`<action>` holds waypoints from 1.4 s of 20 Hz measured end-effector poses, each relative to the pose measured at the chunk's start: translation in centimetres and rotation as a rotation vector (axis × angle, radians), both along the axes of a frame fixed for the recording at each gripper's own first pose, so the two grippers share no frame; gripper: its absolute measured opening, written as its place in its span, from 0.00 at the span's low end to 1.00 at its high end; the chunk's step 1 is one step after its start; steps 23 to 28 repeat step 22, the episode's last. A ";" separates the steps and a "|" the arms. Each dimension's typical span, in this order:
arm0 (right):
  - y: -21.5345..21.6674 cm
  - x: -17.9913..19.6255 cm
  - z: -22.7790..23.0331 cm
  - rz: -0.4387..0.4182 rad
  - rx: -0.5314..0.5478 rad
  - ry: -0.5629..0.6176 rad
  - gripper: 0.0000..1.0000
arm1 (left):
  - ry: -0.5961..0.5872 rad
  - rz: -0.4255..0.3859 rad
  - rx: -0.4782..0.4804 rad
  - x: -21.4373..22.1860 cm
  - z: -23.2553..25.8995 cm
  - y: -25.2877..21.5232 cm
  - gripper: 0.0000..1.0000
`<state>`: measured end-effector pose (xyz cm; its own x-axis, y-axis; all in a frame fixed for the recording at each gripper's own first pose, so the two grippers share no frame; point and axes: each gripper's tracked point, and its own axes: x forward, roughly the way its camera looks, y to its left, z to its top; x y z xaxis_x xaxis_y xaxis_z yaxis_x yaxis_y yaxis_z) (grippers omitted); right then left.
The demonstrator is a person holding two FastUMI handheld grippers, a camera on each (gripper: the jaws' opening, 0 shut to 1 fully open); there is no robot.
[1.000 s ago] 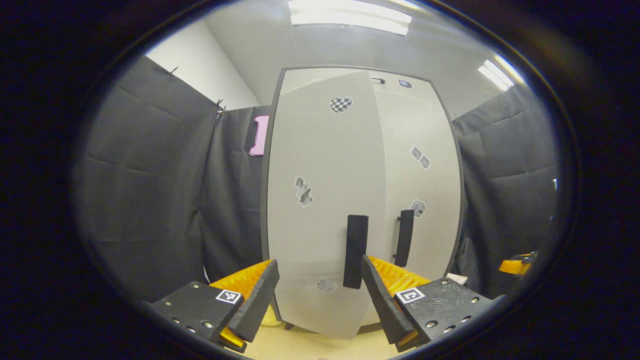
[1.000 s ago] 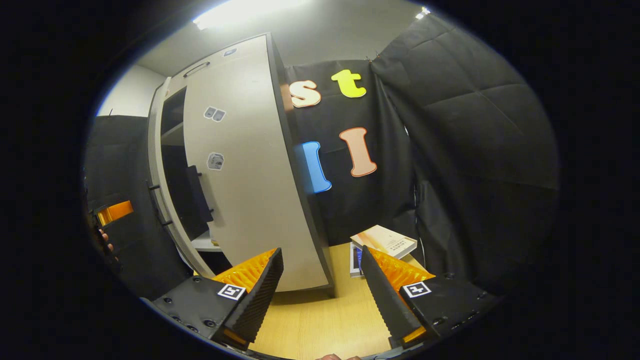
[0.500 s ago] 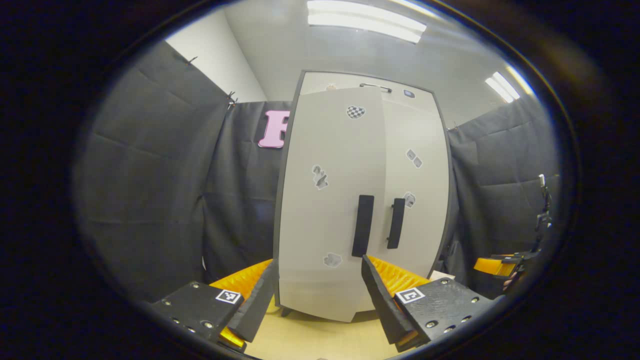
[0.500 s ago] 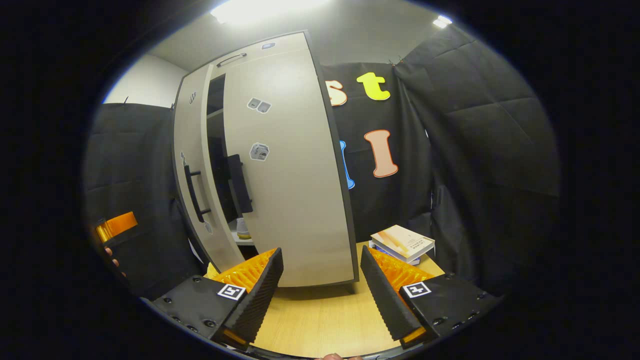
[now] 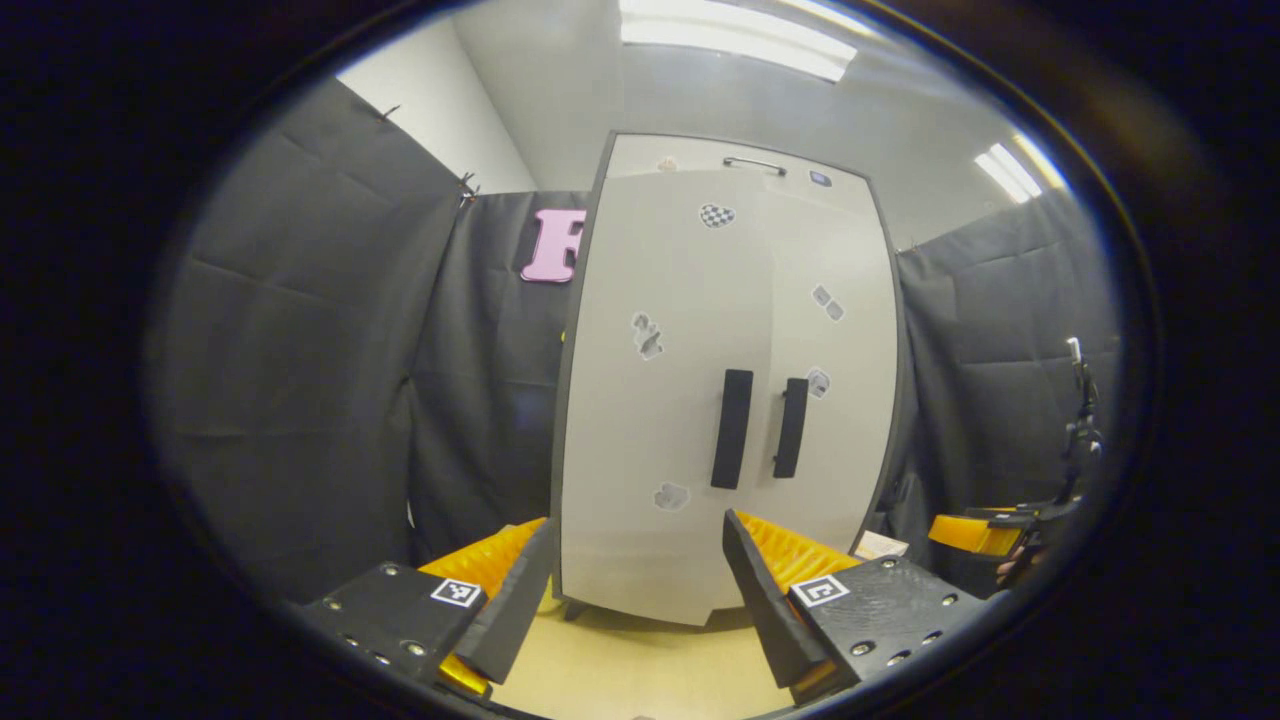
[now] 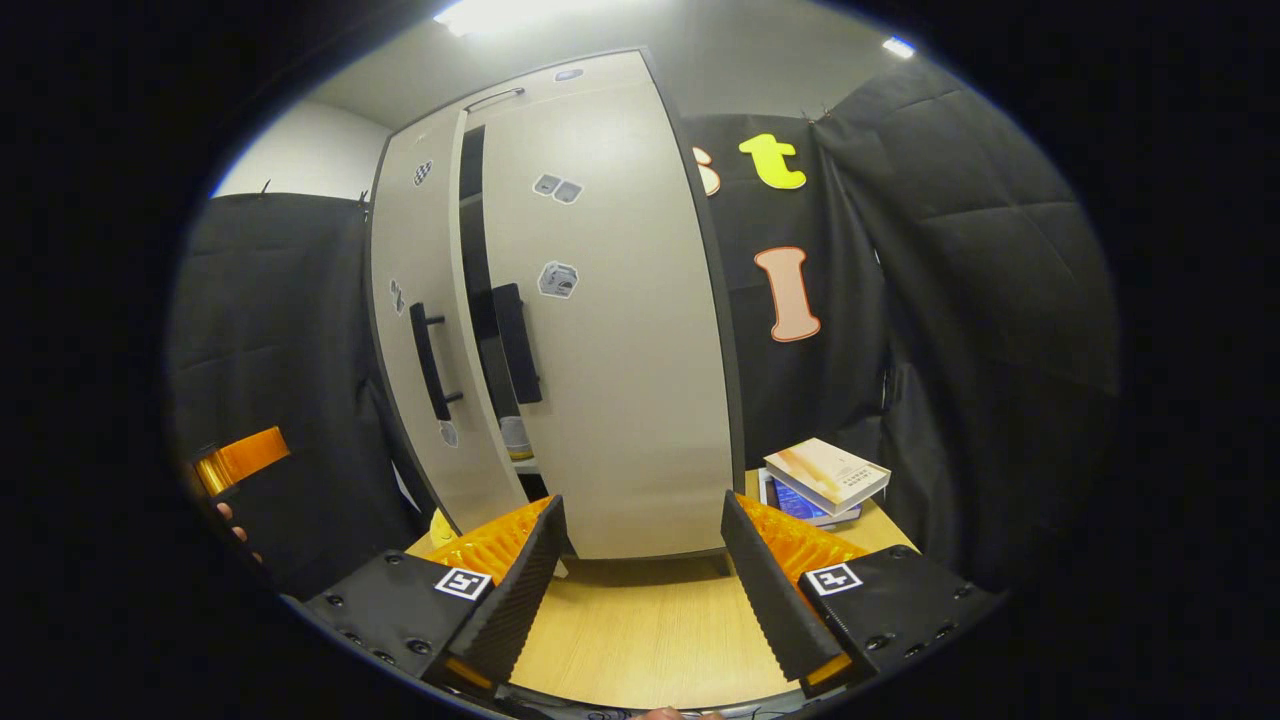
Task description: Grab one shoe with the right hand and put it into the shoe cabinet, grab the other shoe with the left hand and put it into the shoe cabinet; then close the right door with the right hand and the left door with the left hand.
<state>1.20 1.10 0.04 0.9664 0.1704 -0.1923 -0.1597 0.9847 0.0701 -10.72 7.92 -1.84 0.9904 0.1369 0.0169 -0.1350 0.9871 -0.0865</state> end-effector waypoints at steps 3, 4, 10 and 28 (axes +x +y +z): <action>-0.1 0.0 0.1 0.008 -0.006 -0.007 0.98 | 0.008 0.005 -0.004 -0.1 -0.1 0.1 0.94; -0.4 0.0 0.1 0.009 -0.013 -0.011 0.98 | 0.010 -0.002 -0.007 0.0 -0.1 -0.1 0.94; -2.5 0.4 -0.7 0.010 -0.021 -0.014 0.98 | -0.015 -0.009 0.000 0.3 0.8 -2.1 0.94; -5.7 2.2 -0.4 0.013 -0.002 -0.059 0.98 | 0.011 0.083 0.058 -0.9 0.5 -3.7 0.95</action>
